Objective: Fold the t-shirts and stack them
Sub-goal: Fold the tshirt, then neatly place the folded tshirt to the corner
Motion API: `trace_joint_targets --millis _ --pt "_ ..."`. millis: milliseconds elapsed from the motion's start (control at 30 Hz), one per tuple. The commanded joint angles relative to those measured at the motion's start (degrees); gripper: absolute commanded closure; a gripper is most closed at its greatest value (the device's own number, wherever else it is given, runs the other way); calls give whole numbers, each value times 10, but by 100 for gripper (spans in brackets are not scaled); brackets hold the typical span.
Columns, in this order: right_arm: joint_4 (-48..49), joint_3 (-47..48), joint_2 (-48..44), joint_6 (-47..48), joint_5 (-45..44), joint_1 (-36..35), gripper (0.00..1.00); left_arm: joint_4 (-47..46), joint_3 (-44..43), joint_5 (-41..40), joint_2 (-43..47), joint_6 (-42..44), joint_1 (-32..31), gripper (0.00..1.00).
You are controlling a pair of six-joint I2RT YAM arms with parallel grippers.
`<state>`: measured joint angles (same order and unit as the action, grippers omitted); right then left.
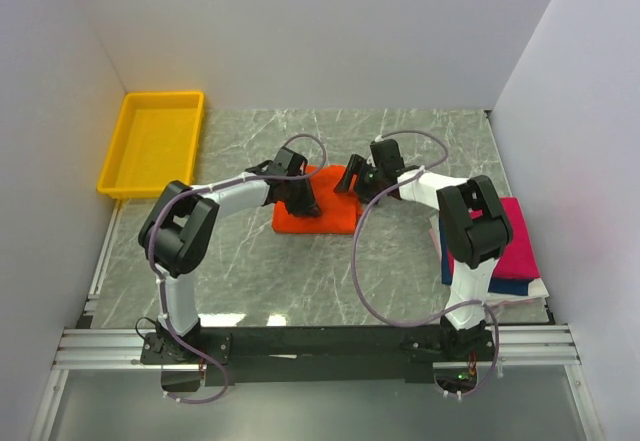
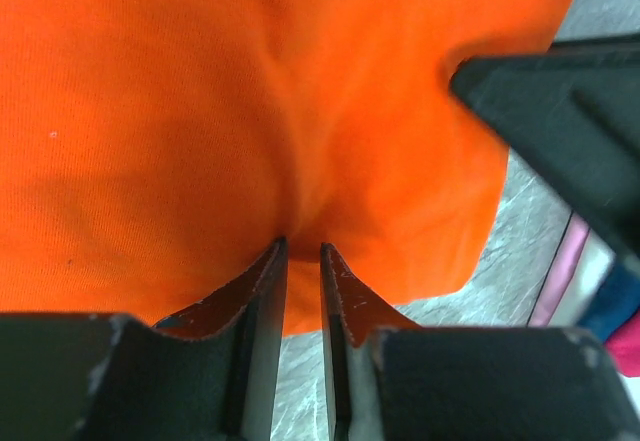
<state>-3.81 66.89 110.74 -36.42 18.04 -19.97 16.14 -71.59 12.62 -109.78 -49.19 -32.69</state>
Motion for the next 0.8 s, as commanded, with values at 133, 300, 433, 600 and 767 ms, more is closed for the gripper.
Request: trace_joint_targets --millis 133,300,433,600,767 --pt "-51 -48 -18 -53 -63 -31 25 -20 -5 -1 -16 4 1 76" --pt "-50 -109 -82 -44 -75 10 24 -22 -4 1 -19 8 1 76" --pt "-66 -105 -81 -13 -63 19 23 -30 -3 8 -23 6 1 76" --pt "-53 -92 -51 -14 -35 4 23 -30 -5 8 -25 6 1 77" --pt "-37 -93 -30 -43 -28 -17 22 -30 -7 11 -30 5 1 77"
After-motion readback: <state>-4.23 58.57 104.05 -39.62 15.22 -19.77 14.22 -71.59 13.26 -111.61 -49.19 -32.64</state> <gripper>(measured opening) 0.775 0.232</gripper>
